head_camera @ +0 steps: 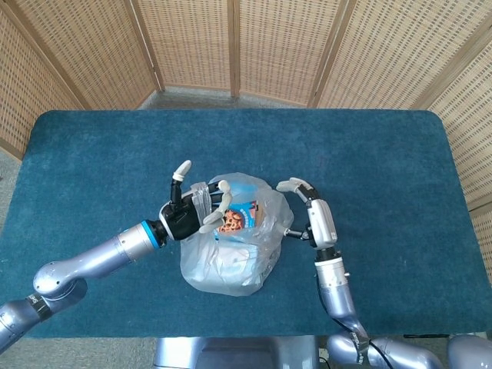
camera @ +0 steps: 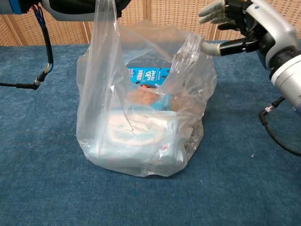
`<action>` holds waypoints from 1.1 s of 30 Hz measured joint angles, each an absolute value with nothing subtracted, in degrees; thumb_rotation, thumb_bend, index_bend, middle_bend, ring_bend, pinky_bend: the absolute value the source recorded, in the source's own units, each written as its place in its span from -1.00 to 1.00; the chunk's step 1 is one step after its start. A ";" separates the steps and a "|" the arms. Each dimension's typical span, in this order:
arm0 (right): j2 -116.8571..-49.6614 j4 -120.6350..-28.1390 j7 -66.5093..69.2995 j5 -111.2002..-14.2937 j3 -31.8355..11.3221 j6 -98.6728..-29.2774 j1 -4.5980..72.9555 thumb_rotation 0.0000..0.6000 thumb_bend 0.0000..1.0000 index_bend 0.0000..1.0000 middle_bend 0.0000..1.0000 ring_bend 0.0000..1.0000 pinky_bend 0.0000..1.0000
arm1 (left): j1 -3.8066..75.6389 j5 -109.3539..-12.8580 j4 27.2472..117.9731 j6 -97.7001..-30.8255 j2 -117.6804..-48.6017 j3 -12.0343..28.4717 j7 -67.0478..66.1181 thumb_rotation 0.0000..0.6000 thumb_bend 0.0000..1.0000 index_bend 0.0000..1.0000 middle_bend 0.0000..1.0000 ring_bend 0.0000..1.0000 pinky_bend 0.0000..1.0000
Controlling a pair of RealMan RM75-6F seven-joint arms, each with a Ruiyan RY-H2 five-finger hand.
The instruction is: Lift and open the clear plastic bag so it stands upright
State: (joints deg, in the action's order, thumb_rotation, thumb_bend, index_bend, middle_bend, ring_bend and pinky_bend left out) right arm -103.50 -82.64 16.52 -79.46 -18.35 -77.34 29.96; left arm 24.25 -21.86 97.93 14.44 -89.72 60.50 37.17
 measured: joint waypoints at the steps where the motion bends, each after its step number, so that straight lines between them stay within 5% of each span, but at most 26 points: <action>1: -103.70 -82.54 16.64 -79.20 -18.46 -76.96 30.20 1.00 -0.65 -0.51 -0.43 -0.64 -0.73 | 24.41 -21.86 97.90 14.35 -89.74 60.56 37.21 -1.00 -0.64 -0.06 0.23 0.60 0.74; 12: -105.60 -85.51 17.89 -74.16 -22.72 -74.94 32.03 1.00 -0.79 -0.58 -0.45 -0.69 -0.77 | 25.58 -21.92 97.39 12.94 -89.92 60.62 38.00 -1.00 -0.64 -0.06 0.23 0.60 0.74; 23: -106.45 -86.98 20.14 -71.46 -26.53 -77.38 31.55 1.00 -0.75 -0.40 -0.39 -0.66 -0.77 | 25.43 -22.01 97.18 12.46 -89.93 60.90 38.45 -1.00 -0.64 -0.06 0.23 0.60 0.74; 33: -104.61 -93.40 25.68 -66.57 -29.36 -75.90 29.77 0.85 -0.84 -0.43 -0.44 -0.69 -0.78 | 25.46 -21.98 97.72 12.41 -90.18 61.17 38.80 -1.00 -0.64 -0.06 0.23 0.60 0.74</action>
